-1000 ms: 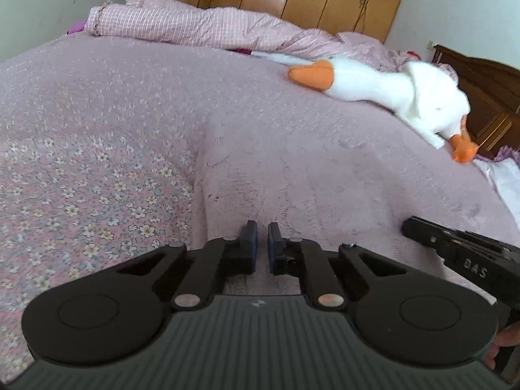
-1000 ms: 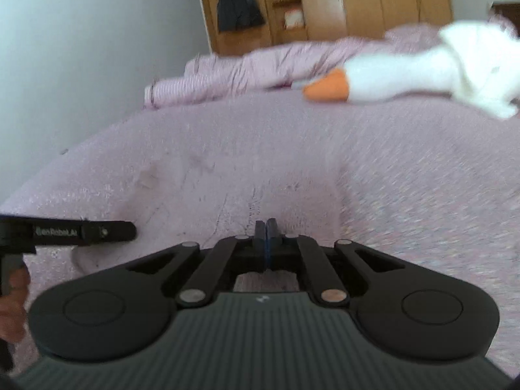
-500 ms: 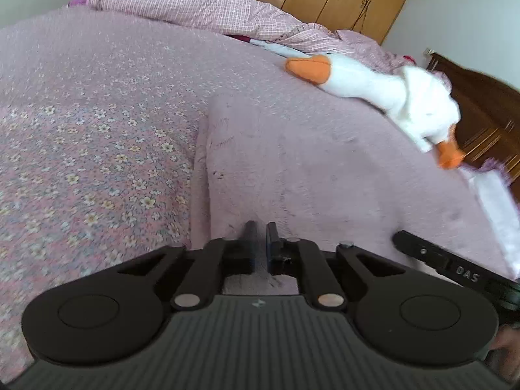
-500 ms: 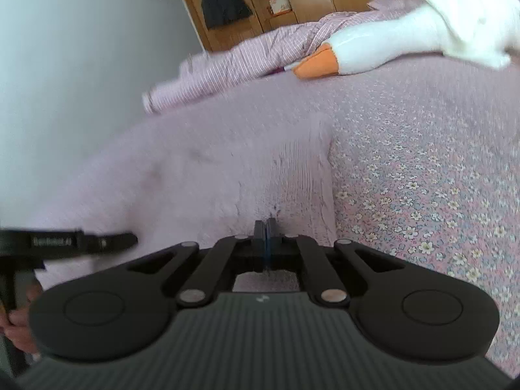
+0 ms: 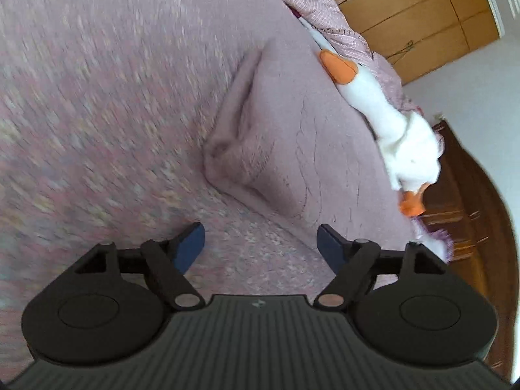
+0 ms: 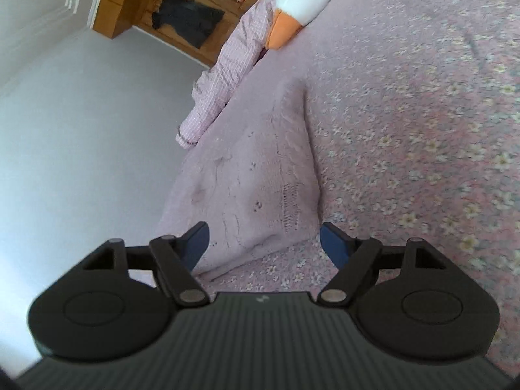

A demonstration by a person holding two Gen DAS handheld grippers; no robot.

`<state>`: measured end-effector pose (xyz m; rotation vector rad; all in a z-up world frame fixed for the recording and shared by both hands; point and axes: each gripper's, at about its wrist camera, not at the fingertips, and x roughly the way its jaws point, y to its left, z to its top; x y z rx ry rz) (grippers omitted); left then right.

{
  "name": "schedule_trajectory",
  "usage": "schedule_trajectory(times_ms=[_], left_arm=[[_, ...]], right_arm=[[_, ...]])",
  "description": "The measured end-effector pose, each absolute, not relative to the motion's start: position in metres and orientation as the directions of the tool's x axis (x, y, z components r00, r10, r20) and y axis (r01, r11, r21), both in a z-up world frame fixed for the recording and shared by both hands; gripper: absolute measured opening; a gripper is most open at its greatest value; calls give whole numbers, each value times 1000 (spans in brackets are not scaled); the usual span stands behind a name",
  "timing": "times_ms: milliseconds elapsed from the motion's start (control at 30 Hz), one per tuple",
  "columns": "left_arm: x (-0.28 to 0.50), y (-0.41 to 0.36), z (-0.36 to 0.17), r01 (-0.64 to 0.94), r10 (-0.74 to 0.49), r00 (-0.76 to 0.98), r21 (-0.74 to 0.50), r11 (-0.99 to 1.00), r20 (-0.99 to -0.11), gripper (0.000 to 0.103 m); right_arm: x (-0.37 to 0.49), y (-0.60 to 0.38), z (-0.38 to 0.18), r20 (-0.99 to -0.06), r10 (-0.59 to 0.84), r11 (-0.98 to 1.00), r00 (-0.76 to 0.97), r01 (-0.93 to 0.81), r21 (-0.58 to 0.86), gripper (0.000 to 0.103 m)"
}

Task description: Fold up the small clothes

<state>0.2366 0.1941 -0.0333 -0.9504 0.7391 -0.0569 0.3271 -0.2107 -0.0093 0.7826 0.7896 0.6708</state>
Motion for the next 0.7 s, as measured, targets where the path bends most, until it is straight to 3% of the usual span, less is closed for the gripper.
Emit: schedule_trajectory(times_ms=[133, 300, 500, 667, 700], left_arm=[[265, 190, -40, -234, -363, 781, -777, 584, -508, 89], [288, 197, -44, -191, -349, 813, -779, 597, -466, 89], [287, 215, -51, -189, -332, 842, -810, 556, -425, 75], [287, 207, -44, -229, -293, 839, -785, 575, -459, 74], [287, 206, -42, -235, -289, 837, -782, 577, -465, 70]], right_arm=[[327, -206, -10, -375, 752, 561, 543, -228, 796, 82], [329, -211, -13, -379, 746, 564, 547, -217, 797, 83], [332, -216, -16, -374, 746, 551, 552, -196, 811, 83], [317, -198, -11, -321, 788, 500, 525, -242, 832, 83], [313, -190, -13, -293, 804, 465, 517, -238, 853, 83]])
